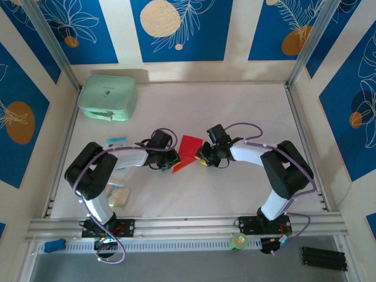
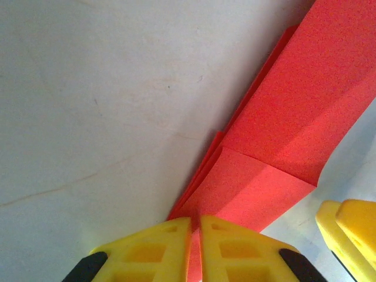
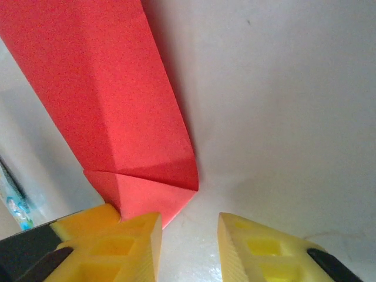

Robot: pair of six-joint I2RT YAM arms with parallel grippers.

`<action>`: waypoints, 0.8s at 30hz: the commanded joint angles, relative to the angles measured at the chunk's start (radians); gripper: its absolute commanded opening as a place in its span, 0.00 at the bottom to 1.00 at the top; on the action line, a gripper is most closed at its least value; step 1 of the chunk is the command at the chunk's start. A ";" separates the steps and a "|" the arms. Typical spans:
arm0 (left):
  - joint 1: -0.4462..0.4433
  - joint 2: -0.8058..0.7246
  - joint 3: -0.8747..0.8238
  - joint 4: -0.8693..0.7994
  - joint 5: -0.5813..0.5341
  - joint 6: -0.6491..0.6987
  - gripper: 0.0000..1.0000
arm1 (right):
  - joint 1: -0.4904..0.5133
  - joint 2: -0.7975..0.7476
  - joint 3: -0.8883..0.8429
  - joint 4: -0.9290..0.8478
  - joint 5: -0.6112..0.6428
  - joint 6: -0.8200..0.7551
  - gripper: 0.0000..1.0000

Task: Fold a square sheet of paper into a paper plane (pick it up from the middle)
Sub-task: Fold the wing for the fifth time at the center of the table.

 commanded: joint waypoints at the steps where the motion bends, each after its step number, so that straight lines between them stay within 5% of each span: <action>1: 0.004 0.015 -0.026 -0.045 -0.013 -0.008 0.14 | 0.002 0.028 0.035 -0.021 0.004 0.002 0.27; 24: 0.006 0.015 -0.027 -0.049 -0.016 0.001 0.13 | 0.016 0.043 0.073 -0.092 0.065 -0.024 0.22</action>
